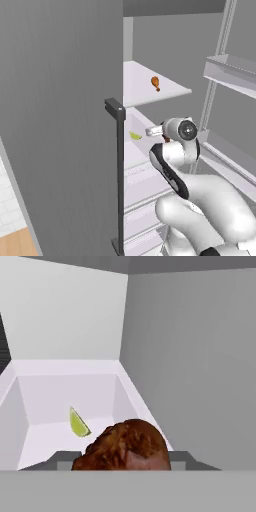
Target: Place one lemon wedge and one chicken drumstick in each tupperware on the nearby counter, to pack two identical lunches.
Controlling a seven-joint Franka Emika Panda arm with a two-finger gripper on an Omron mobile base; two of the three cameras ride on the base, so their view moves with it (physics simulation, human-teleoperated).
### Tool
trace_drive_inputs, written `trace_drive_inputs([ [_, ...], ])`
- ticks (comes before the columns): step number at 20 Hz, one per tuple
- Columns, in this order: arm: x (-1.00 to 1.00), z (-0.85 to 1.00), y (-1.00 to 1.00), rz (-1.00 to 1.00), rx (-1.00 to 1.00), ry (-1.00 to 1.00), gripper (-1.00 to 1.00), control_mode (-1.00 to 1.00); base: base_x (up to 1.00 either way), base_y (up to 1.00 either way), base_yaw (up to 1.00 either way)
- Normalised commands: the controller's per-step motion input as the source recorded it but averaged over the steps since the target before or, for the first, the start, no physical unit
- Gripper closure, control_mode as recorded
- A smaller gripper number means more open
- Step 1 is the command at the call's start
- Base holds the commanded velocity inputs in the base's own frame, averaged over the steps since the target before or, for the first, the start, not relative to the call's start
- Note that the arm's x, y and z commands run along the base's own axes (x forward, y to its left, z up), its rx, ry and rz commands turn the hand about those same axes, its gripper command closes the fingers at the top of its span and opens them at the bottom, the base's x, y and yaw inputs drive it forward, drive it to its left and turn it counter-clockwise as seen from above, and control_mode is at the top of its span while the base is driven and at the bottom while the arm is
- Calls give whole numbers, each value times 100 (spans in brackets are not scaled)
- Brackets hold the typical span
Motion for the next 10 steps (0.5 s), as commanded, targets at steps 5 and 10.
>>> trace_drive_inputs([
  [5,-100,100,0,5,0,0,100,-100,0,0,0],
  [10,-100,100,4,5,-2,4,100,-100,0,0,0],
])
